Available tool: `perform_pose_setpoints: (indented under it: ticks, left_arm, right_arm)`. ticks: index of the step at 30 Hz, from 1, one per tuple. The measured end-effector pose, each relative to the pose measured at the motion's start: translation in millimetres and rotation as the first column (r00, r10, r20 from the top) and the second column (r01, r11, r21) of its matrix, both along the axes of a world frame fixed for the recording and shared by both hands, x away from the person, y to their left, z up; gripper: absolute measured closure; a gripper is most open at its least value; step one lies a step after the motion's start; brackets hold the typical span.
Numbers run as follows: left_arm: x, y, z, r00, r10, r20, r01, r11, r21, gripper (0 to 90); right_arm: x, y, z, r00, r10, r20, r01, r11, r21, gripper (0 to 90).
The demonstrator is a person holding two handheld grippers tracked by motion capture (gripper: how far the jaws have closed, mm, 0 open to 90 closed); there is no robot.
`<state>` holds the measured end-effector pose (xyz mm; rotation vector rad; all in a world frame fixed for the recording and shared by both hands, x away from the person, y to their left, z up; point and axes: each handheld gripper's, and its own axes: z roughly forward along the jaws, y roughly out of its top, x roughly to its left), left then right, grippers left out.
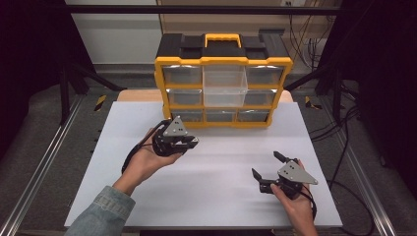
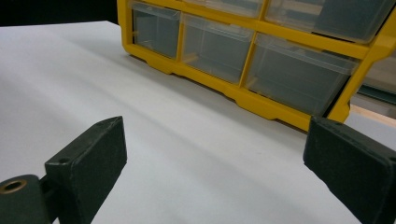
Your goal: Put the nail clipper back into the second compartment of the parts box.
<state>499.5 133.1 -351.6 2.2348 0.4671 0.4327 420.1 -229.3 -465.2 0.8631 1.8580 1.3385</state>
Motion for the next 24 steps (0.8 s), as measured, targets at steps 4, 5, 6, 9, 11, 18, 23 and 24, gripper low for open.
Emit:
perform_pose_setpoints:
  ticks: [4, 5, 6, 9, 11, 18, 23, 24]
  left_arm:
    - [1.1, -1.2, 7.3, 0.9999, 0.004, 0.01, -0.004, 0.9999, -0.01, 76.8]
    - [1.1, -1.9, 9.0, 0.9999, 0.003, 0.014, -0.003, 0.9999, -0.012, 76.8]
    - [1.0, -2.6, 10.6, 0.9999, 0.001, 0.017, -0.001, 0.9999, -0.013, 76.8]
    - [0.7, -4.1, 14.7, 0.9996, 0.002, 0.027, -0.001, 0.9997, -0.023, 76.8]
    - [0.4, -4.8, 17.7, 0.9993, 0.005, 0.036, -0.004, 0.9994, -0.033, 76.8]
    - [-0.9, -5.8, 29.4, 0.998, 0.012, 0.062, -0.009, 0.9985, -0.054, 76.8]
    - [-1.2, -7.5, 38.4, 0.9971, 0.009, 0.076, -0.005, 0.9983, -0.059, 76.8]
    - [-1.1, -7.7, 40.4, 0.997, 0.008, 0.078, -0.004, 0.9981, -0.062, 76.8]
  right_arm:
    - [-0.3, 0.1, 0.4, 1.0, 0.002, 0.003, -0.002, 1.0, 0.006, 6.4]
    - [-0.2, 0.0, 0.4, 1.0, 0.002, 0.003, -0.002, 1.0, 0.007, 6.4]
    - [-0.1, -0.1, 0.4, 1.0, 0.001, 0.003, -0.001, 1.0, 0.006, 6.4]
    - [-0.7, -0.6, 0.6, 1.0, 0.002, 0.003, -0.002, 1.0, 0.007, 6.4]
    - [-1.1, -0.5, 0.4, 1.0, 0.005, 0.003, -0.005, 1.0, 0.005, 6.4]
    - [-1.2, -1.3, 0.9, 1.0, 0.003, 0.005, -0.003, 1.0, 0.015, 6.4]
    - [-1.2, -1.6, 1.2, 1.0, 0.004, 0.006, -0.004, 1.0, 0.018, 6.3]
    - [-1.1, -1.7, 1.2, 1.0, 0.004, 0.007, -0.004, 1.0, 0.017, 6.3]
